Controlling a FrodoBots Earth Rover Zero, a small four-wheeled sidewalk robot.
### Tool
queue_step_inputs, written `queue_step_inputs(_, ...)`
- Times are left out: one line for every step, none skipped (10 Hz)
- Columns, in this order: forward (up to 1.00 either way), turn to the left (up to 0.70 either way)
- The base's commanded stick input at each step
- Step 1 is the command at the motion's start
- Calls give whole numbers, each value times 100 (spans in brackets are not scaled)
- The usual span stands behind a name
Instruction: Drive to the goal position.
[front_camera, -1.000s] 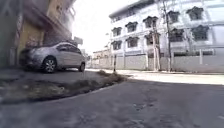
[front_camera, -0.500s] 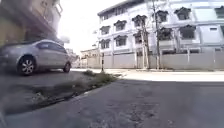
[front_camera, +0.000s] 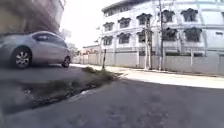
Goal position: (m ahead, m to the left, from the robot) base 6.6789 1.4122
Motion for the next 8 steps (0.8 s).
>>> queue_step_inputs(0,-87)
queue_step_inputs(0,-94)
queue_step_inputs(47,-65)
queue_step_inputs(100,-40)
queue_step_inputs(100,-40)
queue_step_inputs(100,-40)
queue_step_inputs(100,-40)
queue_step_inputs(100,-40)
